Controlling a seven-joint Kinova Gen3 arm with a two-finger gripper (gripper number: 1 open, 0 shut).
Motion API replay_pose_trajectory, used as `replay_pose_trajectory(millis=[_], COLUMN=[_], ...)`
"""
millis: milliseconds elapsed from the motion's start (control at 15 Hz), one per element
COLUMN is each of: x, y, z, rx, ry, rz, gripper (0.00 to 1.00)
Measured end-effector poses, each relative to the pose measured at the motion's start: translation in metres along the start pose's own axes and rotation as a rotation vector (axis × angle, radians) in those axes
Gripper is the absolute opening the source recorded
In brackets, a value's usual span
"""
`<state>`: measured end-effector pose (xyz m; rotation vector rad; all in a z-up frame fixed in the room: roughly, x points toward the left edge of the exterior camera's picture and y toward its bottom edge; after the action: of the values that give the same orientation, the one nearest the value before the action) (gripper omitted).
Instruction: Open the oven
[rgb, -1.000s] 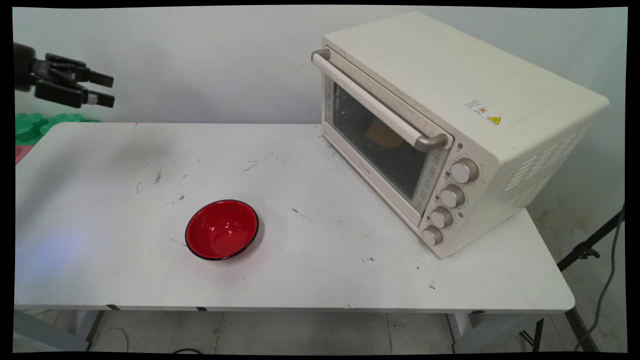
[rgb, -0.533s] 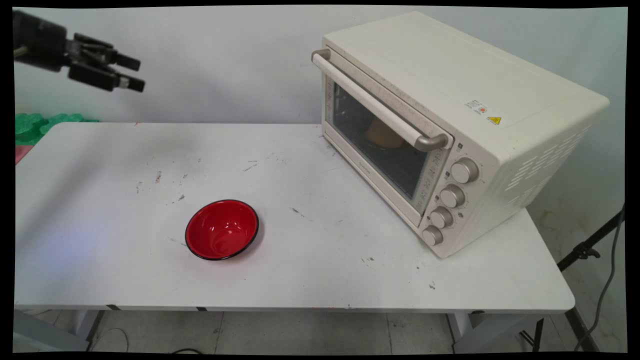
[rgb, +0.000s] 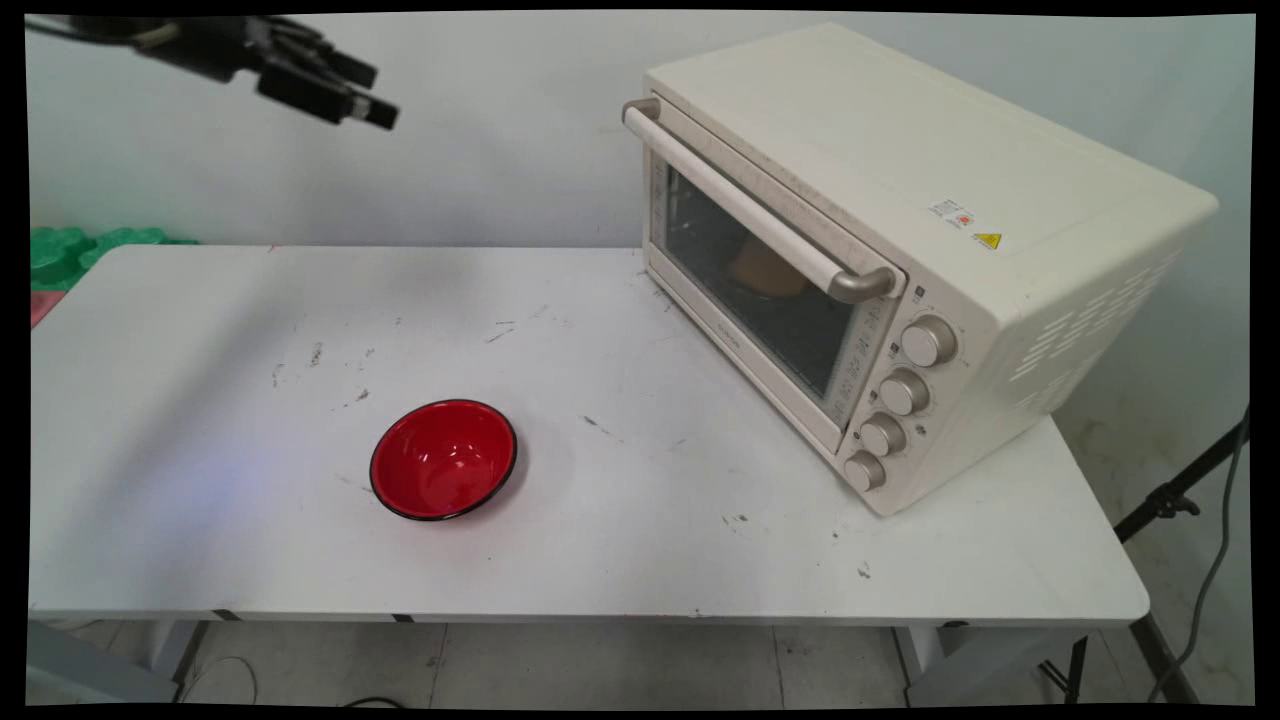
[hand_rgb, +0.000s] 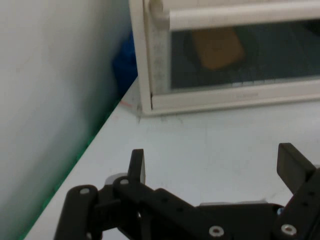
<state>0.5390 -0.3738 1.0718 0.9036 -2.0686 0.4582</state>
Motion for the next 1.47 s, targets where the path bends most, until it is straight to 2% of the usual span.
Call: replay_pose_trajectory(millis=[200,667,733,1067,1467], x=[0.032,0.085,0.09,0.112,0.13], y=[0.018,0.059,0.065,0.092,0.11], z=[0.026,0.082,0.089,0.132,0.173], rx=[-0.001,-0.01,-0.012,-0.017,-0.016], ry=[0.004,-0.001,-0.004,-0.025,-0.041], rz=[0.007,0.016,0.016,0.022,0.04], gripper=[1.0,1.0,0.0,0.0,0.0])
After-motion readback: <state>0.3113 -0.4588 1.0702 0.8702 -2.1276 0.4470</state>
